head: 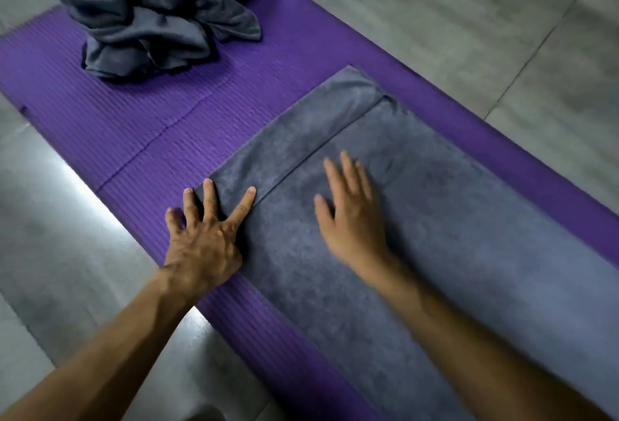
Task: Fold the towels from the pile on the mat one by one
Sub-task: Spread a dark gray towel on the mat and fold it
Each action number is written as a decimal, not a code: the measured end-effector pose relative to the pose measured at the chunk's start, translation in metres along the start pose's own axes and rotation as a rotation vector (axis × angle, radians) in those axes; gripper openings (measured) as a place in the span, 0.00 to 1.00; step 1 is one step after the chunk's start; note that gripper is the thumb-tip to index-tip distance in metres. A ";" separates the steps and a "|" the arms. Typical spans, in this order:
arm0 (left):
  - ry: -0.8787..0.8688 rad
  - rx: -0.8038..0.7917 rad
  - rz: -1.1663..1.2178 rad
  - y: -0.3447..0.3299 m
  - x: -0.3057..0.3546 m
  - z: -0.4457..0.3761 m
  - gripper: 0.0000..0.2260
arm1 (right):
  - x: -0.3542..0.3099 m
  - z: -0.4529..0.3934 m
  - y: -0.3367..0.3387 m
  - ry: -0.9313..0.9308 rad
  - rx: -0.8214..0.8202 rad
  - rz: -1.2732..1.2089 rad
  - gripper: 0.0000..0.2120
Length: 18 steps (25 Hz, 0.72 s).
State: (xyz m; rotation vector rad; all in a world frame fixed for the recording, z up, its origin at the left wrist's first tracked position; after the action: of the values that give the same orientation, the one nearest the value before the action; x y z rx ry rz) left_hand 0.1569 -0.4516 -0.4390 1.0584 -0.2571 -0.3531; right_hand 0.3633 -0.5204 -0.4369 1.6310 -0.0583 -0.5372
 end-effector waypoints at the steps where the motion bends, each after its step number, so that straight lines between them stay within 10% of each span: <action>1: 0.016 0.025 -0.002 0.000 0.000 0.003 0.41 | -0.010 0.044 -0.009 0.073 -0.066 0.087 0.28; 5: -0.228 0.117 0.047 -0.002 0.002 0.016 0.43 | -0.033 0.155 -0.011 0.414 -0.117 0.179 0.27; 9: -0.351 0.068 -0.014 -0.016 0.016 0.026 0.36 | 0.030 0.197 0.008 -0.009 -0.139 0.192 0.27; 13: -0.391 0.227 0.018 -0.015 0.082 0.049 0.33 | 0.033 0.266 0.024 0.336 -0.121 0.133 0.22; 16: -0.818 0.183 0.074 -0.058 0.153 0.108 0.28 | 0.106 0.278 0.049 -0.237 -0.046 0.154 0.25; 18: -1.114 0.068 0.080 -0.080 0.180 0.142 0.23 | 0.125 0.318 0.051 -0.305 -0.081 0.217 0.26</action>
State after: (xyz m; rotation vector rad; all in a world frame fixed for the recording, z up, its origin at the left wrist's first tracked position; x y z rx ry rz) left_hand 0.2560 -0.6730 -0.4365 0.8184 -1.3046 -0.8459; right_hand 0.3689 -0.8659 -0.4373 1.4319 -0.4302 -0.6078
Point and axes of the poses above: each hand's wrist, its own z-axis away from the middle knuckle, its own y-axis out of the back of the hand, x = y × z, the point moved 5 cm from there along -z, towards the middle knuckle, and after that the axes turned 9 degrees about z, right-handed, at the moved point
